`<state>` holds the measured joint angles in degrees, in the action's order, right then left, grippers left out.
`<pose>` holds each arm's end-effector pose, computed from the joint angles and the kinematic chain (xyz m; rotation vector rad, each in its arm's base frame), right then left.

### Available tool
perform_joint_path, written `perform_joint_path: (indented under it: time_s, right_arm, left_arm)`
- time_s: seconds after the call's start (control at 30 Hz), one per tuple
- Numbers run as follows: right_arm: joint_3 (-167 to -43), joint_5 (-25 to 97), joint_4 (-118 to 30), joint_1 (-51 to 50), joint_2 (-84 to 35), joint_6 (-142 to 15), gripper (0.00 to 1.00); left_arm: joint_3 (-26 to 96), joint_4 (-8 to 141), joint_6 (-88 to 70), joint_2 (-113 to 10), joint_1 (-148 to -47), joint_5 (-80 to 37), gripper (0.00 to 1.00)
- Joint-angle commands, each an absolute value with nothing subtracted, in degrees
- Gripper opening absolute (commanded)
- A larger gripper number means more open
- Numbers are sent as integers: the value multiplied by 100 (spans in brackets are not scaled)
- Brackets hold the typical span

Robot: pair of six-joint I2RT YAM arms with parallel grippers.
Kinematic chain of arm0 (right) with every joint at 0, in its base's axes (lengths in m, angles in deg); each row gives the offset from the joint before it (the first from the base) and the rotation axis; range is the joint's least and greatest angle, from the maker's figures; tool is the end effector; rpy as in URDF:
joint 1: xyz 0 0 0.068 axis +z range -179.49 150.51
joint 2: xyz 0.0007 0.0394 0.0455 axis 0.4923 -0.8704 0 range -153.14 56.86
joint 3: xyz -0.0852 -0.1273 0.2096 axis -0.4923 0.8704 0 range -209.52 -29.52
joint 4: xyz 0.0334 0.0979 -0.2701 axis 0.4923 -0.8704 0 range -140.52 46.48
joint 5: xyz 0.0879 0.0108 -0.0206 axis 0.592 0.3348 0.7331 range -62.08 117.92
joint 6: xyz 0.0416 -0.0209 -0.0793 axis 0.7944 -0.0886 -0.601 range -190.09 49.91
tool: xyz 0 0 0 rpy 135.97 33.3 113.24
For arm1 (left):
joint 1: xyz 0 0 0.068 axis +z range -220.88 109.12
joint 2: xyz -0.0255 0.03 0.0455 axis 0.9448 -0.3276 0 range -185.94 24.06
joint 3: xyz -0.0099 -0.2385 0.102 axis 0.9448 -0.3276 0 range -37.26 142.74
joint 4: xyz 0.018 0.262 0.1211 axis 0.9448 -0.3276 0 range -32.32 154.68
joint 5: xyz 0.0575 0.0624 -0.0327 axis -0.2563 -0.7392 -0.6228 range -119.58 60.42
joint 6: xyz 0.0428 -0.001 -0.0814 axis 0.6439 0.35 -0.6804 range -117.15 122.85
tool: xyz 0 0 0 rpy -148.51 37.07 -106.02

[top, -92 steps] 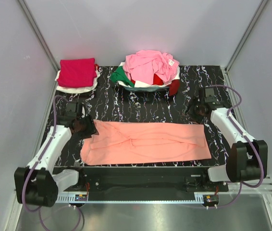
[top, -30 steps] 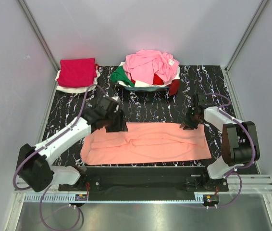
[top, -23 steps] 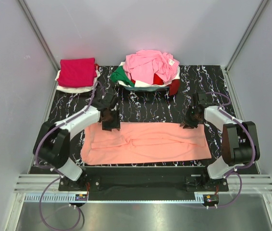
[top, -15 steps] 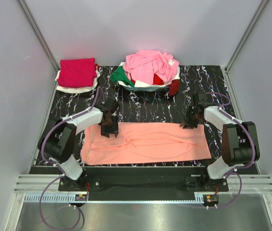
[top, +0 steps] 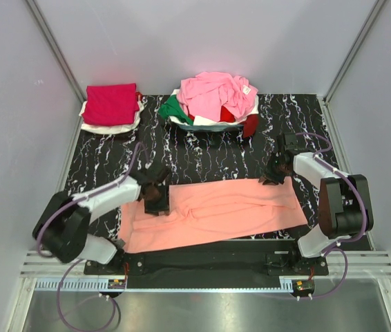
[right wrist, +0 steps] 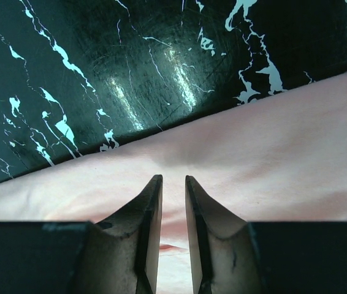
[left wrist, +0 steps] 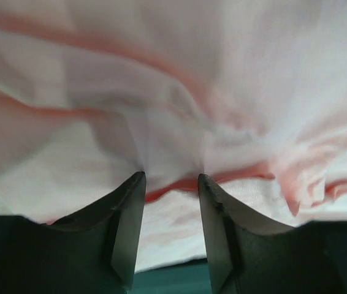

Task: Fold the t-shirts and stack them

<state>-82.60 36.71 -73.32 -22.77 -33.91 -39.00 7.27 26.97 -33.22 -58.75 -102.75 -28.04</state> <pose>0.3331 0.0519 0.0998 0.5478 2.7402 0.3837 0.2359 -0.1492 0.0870 -0.1029 2.9429 -0.2352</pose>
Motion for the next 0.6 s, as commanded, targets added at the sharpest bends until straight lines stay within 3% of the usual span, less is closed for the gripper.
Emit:
perform_joint_path:
  time_s: [0.0,0.33,0.47,0.57]
  right_arm:
    - [-8383,3776,-7261,-2237,-3437,-3968,27]
    - [-8331,3838,-7103,-2237,-3604,-3950,27]
    - [-8304,3925,-7016,-2237,-3587,-3880,27]
    - [-8322,4197,-6980,-2237,-3578,-3853,26]
  left_arm:
    - [607,1963,-4106,-4893,-11056,-2808,45]
    - [457,906,-6560,-3009,-13652,-2878,47]
    - [835,519,-6457,-2982,-13706,-3554,54]
    - [1046,517,-5790,-3446,-12788,-3863,57]
